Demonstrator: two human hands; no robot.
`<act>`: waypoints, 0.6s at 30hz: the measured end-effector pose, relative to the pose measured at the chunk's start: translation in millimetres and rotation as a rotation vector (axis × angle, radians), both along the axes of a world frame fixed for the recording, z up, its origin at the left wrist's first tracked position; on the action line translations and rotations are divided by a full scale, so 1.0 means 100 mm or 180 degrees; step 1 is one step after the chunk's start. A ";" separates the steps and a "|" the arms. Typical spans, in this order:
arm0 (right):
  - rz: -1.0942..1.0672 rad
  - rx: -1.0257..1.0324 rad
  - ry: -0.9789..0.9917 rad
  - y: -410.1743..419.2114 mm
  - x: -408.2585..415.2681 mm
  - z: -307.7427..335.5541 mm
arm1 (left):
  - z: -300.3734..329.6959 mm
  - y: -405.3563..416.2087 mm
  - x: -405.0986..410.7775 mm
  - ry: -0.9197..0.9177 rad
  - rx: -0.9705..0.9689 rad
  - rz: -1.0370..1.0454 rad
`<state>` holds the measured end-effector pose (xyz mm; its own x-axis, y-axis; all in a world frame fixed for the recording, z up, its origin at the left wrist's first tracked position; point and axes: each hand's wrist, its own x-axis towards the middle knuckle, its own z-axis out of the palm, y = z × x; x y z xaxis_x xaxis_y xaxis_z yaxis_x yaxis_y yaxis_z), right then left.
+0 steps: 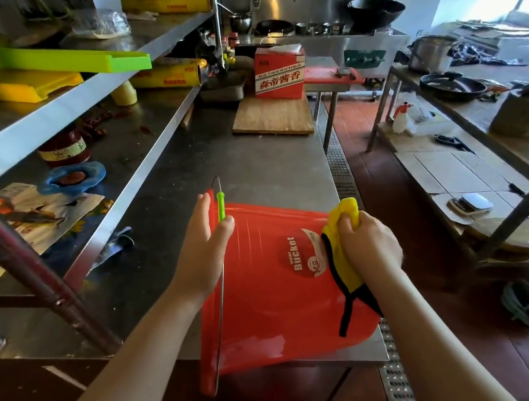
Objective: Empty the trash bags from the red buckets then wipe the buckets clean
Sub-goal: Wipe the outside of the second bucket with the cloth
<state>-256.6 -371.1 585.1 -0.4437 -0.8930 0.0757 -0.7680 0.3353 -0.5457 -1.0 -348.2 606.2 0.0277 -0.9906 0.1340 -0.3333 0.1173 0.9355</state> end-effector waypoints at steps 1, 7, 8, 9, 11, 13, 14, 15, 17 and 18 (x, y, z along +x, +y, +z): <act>0.0074 -0.0025 0.0157 -0.02 0.10 0.03 | 0.00 0.02 -0.01 0.0022 -0.0021 0.0006; 0.0733 -0.0316 0.0740 -0.03 0.84 0.19 | -0.01 0.10 0.00 0.0081 -0.0052 0.0005; 0.0853 -0.0373 0.0728 -0.02 0.96 0.22 | -0.01 0.10 0.00 0.0100 -0.0048 0.0003; 0.0983 -0.0419 0.0705 0.00 1.09 0.25 | -0.02 0.10 0.00 0.0105 -0.0030 0.0012; 0.1292 -0.0470 0.0665 0.06 1.33 0.30 | -0.02 0.12 -0.01 0.0167 -0.0025 0.0050; 0.1574 -0.0526 0.0635 0.13 1.50 0.30 | -0.04 0.16 0.00 0.0350 -0.0110 0.0067; 0.1659 -0.0562 0.0608 0.16 1.55 0.29 | -0.05 0.18 0.00 0.0441 -0.0138 0.0060; 0.1715 -0.0603 0.0580 0.18 1.55 0.29 | -0.04 0.22 0.00 0.0502 -0.0151 0.0037; 0.1805 -0.0636 0.0482 0.19 1.47 0.27 | -0.03 0.26 -0.01 0.0481 -0.0179 -0.0035; 0.1847 -0.0617 0.0395 0.19 1.41 0.26 | -0.04 0.26 -0.01 0.0451 -0.0208 -0.0069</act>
